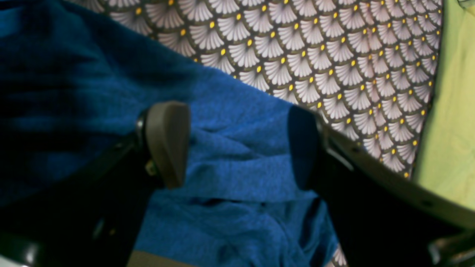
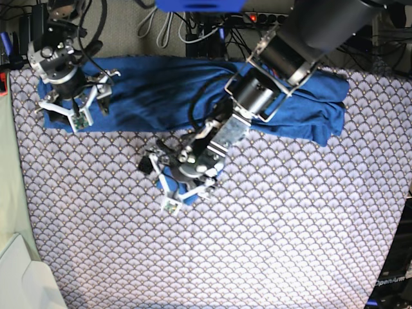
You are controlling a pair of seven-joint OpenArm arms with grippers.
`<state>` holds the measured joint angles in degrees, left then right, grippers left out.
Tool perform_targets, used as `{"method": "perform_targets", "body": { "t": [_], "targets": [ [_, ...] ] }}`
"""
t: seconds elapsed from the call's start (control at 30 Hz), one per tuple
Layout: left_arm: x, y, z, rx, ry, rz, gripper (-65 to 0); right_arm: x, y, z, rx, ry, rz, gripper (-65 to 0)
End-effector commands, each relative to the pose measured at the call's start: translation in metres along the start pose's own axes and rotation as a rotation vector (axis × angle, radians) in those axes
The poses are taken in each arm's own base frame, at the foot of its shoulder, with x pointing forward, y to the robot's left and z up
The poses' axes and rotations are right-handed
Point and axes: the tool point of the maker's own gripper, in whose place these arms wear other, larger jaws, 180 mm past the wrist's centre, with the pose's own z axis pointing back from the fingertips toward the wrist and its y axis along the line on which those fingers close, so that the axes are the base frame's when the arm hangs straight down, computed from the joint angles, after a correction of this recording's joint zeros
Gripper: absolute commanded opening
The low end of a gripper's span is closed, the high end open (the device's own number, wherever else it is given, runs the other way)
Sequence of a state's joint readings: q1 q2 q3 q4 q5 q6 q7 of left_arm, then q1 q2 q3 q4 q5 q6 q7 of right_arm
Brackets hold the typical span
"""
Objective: Fold the T-shirt properly
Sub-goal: 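Move the left gripper to the sleeve cuff and grasp it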
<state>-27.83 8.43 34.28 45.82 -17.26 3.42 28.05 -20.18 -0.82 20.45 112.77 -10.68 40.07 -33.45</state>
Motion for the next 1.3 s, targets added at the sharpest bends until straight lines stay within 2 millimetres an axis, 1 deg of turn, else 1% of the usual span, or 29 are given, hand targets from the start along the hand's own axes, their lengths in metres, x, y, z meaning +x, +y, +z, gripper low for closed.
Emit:
{"method": "perform_targets", "body": {
  "t": [0.0,0.27,0.33,0.73,0.83,0.97,1.27],
  "targets": [
    [0.029,-0.003,0.003,-0.007,-0.063,-0.008,0.0,0.010,-0.003,0.002,-0.008,-0.038,0.002,-23.5],
    [0.032,-0.003,0.003,-0.009,-0.069,-0.011,0.0,0.010,-0.003,0.002,-0.008,-0.038,0.002,-23.5],
    [0.028,-0.005,0.002,-0.010,-0.061,-0.022,0.0,0.010,-0.003,0.002,-0.008,-0.038,0.002,-23.5],
    [0.027,-0.005,0.002,-0.006,-0.058,-0.030,0.0,0.009,-0.003,0.002,-0.007,-0.037,0.001,-23.5],
    [0.014,0.002,-0.002,0.014,-0.022,-0.022,0.0,0.008,-0.002,0.003,-0.005,-0.035,-0.001,-23.5],
    [0.006,0.024,-0.004,0.115,0.003,0.022,0.0,0.008,-0.001,0.003,-0.004,-0.033,-0.001,-23.5],
    [0.006,0.025,-0.004,0.120,0.003,0.030,0.0,0.008,-0.001,0.003,-0.004,-0.033,-0.001,-23.5]
  ]
}}
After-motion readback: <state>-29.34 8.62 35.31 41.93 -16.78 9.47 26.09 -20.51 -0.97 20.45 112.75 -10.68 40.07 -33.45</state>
